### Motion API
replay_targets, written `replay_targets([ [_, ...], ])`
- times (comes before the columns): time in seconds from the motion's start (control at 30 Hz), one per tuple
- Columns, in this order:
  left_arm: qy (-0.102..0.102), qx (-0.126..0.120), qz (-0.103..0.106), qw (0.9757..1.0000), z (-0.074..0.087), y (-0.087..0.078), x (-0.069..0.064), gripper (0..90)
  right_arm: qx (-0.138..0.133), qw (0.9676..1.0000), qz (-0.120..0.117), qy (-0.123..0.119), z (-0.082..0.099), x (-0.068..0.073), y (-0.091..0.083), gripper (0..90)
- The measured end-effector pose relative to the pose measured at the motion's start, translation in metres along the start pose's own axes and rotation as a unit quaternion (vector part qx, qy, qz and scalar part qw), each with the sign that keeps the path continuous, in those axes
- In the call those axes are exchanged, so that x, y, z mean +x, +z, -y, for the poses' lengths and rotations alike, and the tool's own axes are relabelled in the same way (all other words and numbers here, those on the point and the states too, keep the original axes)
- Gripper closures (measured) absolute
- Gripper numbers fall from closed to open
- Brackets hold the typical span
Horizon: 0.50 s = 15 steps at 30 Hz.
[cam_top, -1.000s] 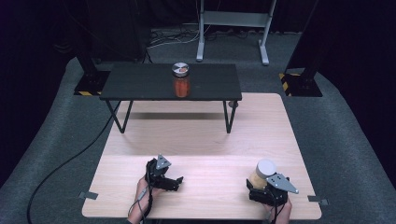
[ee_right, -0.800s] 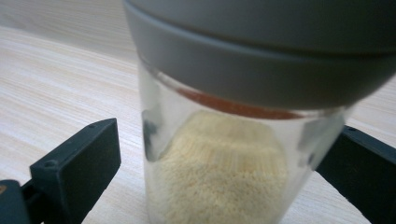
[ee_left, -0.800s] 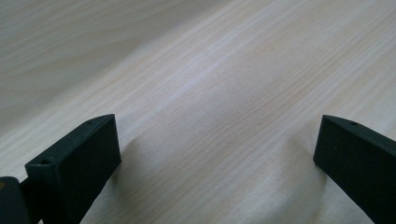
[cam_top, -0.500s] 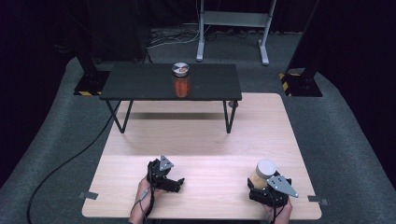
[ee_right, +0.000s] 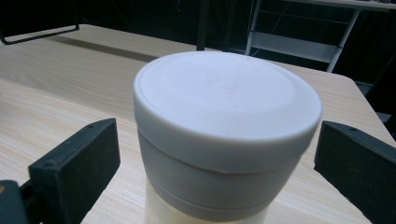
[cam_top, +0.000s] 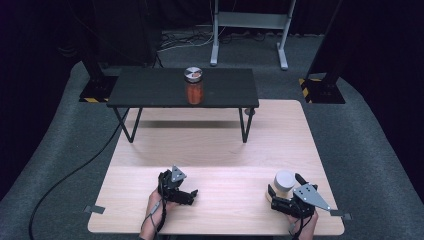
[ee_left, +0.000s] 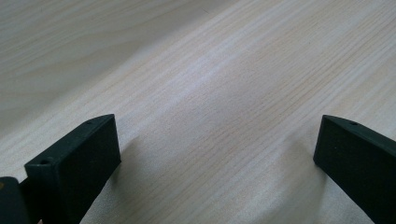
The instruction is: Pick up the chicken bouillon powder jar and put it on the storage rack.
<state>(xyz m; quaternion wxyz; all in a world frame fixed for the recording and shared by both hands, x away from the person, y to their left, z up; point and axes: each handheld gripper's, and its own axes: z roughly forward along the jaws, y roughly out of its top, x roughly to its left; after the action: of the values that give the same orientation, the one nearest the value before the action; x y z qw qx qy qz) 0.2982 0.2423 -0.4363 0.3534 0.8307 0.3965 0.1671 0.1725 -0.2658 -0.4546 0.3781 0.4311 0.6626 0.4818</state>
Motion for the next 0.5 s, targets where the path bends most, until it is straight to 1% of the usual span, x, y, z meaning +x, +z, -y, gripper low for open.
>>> replay_targets([
  [0.03, 0.0, 0.0, 0.0, 1.0, 0.0, 0.0, 0.0, 0.0, -0.002, 1.0, 0.004, -0.002, 0.0001, 0.0017, -0.0001, 0.0],
  [0.07, 0.0, 0.0, 0.0, 1.0, 0.0001, 0.0, 0.0, 0.0, -0.003, 1.0, 0.003, -0.002, -0.0004, 0.0015, 0.0, 0.0],
  [0.13, 0.0, 0.0, 0.0, 1.0, 0.0001, 0.0, -0.0001, 0.0, -0.013, 0.9999, 0.01, -0.004, 0.0014, 0.0038, -0.0005, 0.2],
  [0.17, -0.001, 0.0, -0.001, 1.0, 0.0001, 0.0, -0.0005, 0.0, -0.017, 0.9998, 0.007, -0.003, 0.002, 0.0029, -0.0003, 1.0],
  [0.23, -0.001, 0.0, -0.002, 1.0, 0.0002, 0.0, -0.0009, 0.0, -0.022, 0.9997, 0.011, -0.005, 0.0023, 0.004, 0.0004, 3.2],
  [0.27, -0.001, 0.0, -0.003, 1.0, 0.0002, -0.0001, -0.0011, 0.1, -0.024, 0.9997, 0.008, -0.006, 0.0023, 0.0033, 0.0005, 5.0],
  [0.33, -0.001, 0.0, -0.003, 1.0, 0.0001, -0.0002, -0.0013, 0.1, -0.029, 0.9995, 0.01, -0.001, 0.0027, 0.0041, 0.0001, 11.4],
  [0.4, -0.001, 0.0, -0.003, 1.0, 0.0002, -0.0001, -0.0013, 0.1, -0.033, 0.9994, 0.004, 0.005, 0.0037, 0.0027, -0.001, 16.8],
  [0.43, -0.002, 0.0, -0.003, 1.0, 0.0002, -0.0001, -0.0013, 0.1, -0.035, 0.9993, 0.007, 0.008, 0.0045, 0.0038, -0.0015, 19.8],
  [0.5, -0.002, -0.001, -0.003, 1.0, 0.0003, -0.0001, -0.0014, 0.1, -0.034, 0.9993, -0.001, 0.017, 0.0046, 0.0007, -0.0014, 23.5],
])
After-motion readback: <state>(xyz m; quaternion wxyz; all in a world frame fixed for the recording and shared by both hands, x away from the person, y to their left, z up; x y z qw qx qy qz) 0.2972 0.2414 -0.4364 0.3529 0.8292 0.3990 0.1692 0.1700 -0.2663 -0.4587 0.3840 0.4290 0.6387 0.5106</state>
